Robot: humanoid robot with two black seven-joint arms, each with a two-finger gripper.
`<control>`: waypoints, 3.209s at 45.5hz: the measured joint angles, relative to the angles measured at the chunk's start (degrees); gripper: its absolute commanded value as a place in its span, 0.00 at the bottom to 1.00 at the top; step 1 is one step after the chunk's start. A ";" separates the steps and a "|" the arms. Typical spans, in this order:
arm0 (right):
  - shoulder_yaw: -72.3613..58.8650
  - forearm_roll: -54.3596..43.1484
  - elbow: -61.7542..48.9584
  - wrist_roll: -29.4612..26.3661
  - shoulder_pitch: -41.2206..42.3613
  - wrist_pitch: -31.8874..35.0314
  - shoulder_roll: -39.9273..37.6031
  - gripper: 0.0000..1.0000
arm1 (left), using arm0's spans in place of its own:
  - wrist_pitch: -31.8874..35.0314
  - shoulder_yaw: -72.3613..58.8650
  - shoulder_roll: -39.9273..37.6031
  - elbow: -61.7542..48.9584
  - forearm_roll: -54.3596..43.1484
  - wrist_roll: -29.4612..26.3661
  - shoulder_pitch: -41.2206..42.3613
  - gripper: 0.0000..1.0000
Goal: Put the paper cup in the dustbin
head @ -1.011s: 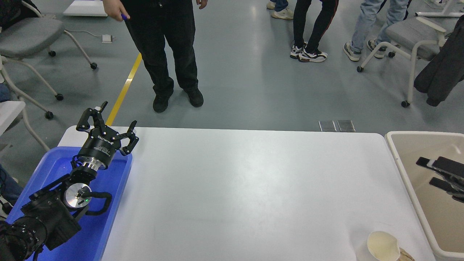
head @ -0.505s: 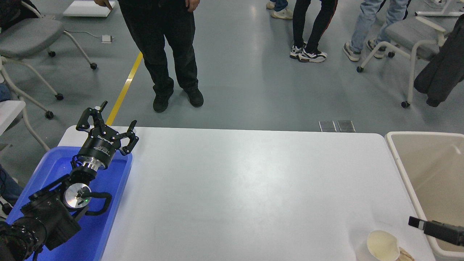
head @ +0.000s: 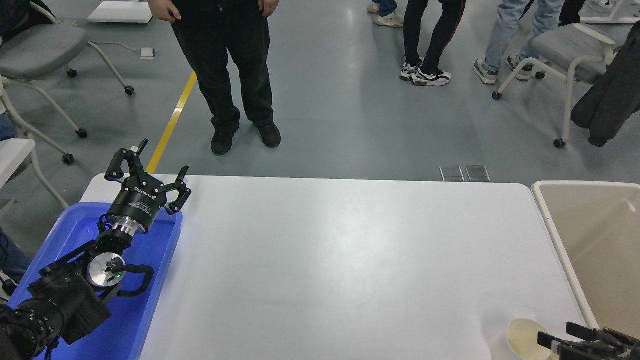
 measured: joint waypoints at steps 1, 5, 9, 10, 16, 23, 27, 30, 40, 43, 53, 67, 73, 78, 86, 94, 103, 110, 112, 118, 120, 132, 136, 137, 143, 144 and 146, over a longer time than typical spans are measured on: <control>-0.02 -0.02 -0.17 0.00 0.04 -0.09 0.20 0.98 | 0.00 0.00 0.00 0.00 0.00 0.00 0.00 1.00; -0.08 -0.10 -1.02 0.00 0.15 -0.42 1.17 0.98 | 0.00 0.00 0.00 0.00 0.00 0.00 0.00 1.00; -0.12 -0.14 -1.81 0.04 0.24 -0.58 2.15 0.95 | 0.00 0.00 0.00 0.00 0.00 0.00 0.00 1.00; -0.13 -0.15 -1.97 0.04 0.26 -0.61 2.33 0.94 | 0.00 0.00 0.00 0.00 0.00 0.00 0.00 1.00; -0.20 -0.20 -3.16 0.08 0.33 -0.83 3.55 0.91 | 0.00 0.00 0.00 0.00 0.00 0.00 0.00 1.00; -0.29 -0.22 -4.68 0.14 0.35 -1.55 4.26 0.88 | 0.00 0.04 0.00 0.00 0.00 0.00 0.00 1.00; -0.35 -0.27 -5.46 0.14 0.27 -1.92 4.53 0.86 | 0.00 0.04 0.00 0.00 -0.01 0.00 0.00 1.00; -0.39 -0.28 -5.94 0.15 0.19 -2.12 4.69 0.85 | 0.00 0.04 0.00 0.01 0.00 0.00 0.00 1.00; -0.98 -0.31 -6.88 0.17 0.10 -2.63 4.96 0.75 | 0.00 0.03 0.00 0.02 0.00 0.00 -0.01 1.00; -1.58 -0.32 -7.06 0.18 0.18 -2.71 5.00 0.74 | 0.00 0.02 0.00 0.02 0.00 0.00 -0.02 1.00; -2.67 -0.37 -7.95 0.18 0.16 -2.91 5.07 0.64 | 0.00 0.01 0.00 0.00 0.00 0.00 -0.02 1.00; -3.21 -0.70 -8.48 0.17 0.23 -2.97 5.10 0.44 | 0.00 0.00 0.00 0.00 0.00 0.00 -0.02 1.00; -3.53 -0.91 -8.53 0.15 0.39 -2.97 5.10 0.36 | 0.00 0.00 0.00 -0.01 0.00 0.00 -0.02 1.00; -4.24 -1.17 -8.47 0.15 0.82 -2.98 5.08 0.14 | 0.00 0.00 0.00 -0.02 0.00 0.00 -0.02 1.00; -5.25 -1.38 -8.21 0.26 1.36 -3.02 5.03 0.00 | 0.00 0.00 0.00 -0.02 0.00 0.00 -0.02 1.00; -5.69 -1.49 -8.01 0.62 1.69 -3.03 4.72 0.00 | 0.00 0.00 0.00 -0.02 0.00 0.00 -0.02 1.00; -5.86 -1.51 -7.70 2.27 2.46 -3.05 3.91 0.00 | 0.00 0.01 0.00 0.00 0.00 0.00 -0.02 1.00; -5.91 -1.49 -7.34 3.53 2.79 -3.14 3.11 0.00 | 0.00 0.01 0.00 0.00 0.00 0.00 -0.02 1.00; -5.93 -1.46 -7.28 3.72 2.84 -3.17 2.96 0.00 | -0.01 0.01 0.02 0.00 0.00 0.00 -0.02 1.00; -5.94 -1.35 -6.81 4.21 2.97 -3.24 2.32 0.00 | -0.07 0.01 0.06 -0.01 0.00 0.00 -0.01 1.00; -5.89 -1.31 -6.51 4.31 3.03 -3.26 1.92 0.00 | -0.07 0.00 0.07 -0.01 0.00 0.00 -0.01 1.00; -5.29 -0.85 -3.67 4.61 4.90 -3.30 -2.75 0.00 | -0.09 -0.01 0.11 -0.03 0.00 0.00 0.01 1.00; -5.23 -0.74 -2.25 4.68 5.96 -3.18 -5.49 0.00 | -0.09 -0.01 0.14 -0.03 0.00 0.00 0.00 1.00; -5.21 -0.72 -1.94 4.69 6.24 -3.13 -6.14 0.00 | -0.09 -0.01 0.14 -0.03 0.00 0.00 0.00 1.00; -5.12 -0.59 -0.05 4.72 8.41 -2.92 -10.35 0.00 | -0.09 -0.01 0.19 -0.02 0.00 0.00 0.00 1.00; -5.12 -0.58 0.21 4.73 8.73 -2.89 -10.95 0.00 | -0.09 -0.01 0.19 -0.02 0.00 0.00 0.00 1.00; -5.10 -0.54 0.81 4.73 9.58 -2.78 -12.46 0.00 | -0.09 -0.01 0.21 -0.02 0.00 0.00 0.00 1.00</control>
